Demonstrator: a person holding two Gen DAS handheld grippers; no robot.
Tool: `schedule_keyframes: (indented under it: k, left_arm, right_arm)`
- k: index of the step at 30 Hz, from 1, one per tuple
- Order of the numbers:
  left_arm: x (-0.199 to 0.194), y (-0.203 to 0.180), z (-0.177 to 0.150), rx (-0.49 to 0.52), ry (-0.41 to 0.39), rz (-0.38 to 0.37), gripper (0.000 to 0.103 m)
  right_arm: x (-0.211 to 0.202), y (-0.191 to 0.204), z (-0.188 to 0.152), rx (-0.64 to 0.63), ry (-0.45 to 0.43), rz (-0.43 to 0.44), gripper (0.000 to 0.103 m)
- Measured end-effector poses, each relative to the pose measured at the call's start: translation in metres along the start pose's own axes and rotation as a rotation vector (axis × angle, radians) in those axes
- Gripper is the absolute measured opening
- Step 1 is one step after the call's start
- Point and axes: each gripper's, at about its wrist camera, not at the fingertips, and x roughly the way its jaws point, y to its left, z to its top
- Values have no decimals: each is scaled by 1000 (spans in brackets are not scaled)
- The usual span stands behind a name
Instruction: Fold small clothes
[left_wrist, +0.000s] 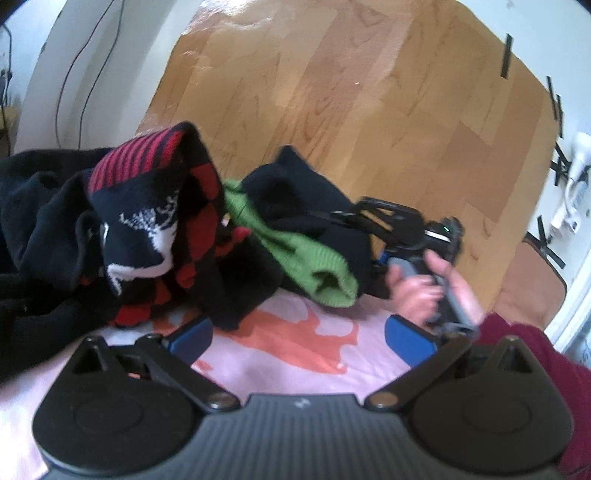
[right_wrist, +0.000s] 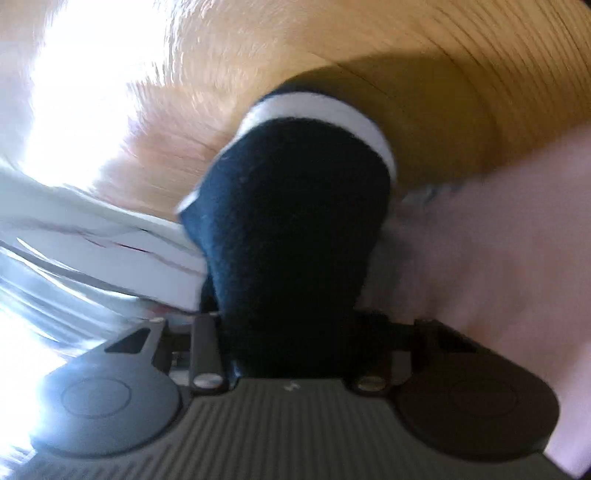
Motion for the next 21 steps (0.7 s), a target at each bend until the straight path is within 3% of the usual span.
schedule_keyframes:
  k: [3, 6, 7, 9, 10, 13, 17, 21]
  left_arm:
    - [1, -2, -1, 8, 1, 9, 103]
    - [0, -4, -1, 22, -7, 12, 103]
    - [-1, -4, -2, 25, -6, 14, 103]
    - [0, -4, -2, 25, -8, 16, 103]
    - [0, -4, -1, 24, -9, 16, 103]
    - [0, -2, -1, 17, -9, 14, 103]
    - [0, 0, -1, 12, -9, 13, 103]
    - [-1, -1, -1, 23, -15, 20, 103]
  right_arm:
    - [-6, -12, -9, 99, 69, 64, 45]
    - [0, -15, -10, 90, 70, -1, 43]
    - [4, -4, -10, 17, 54, -58, 44]
    - [18, 31, -18, -223, 16, -263, 54]
    - [26, 44, -24, -298, 14, -311, 55]
    - [42, 72, -41, -472, -10, -453, 73]
    - [22, 72, -55, -436, -66, -481, 80]
    - [-22, 71, -84, -401, -201, -497, 82]
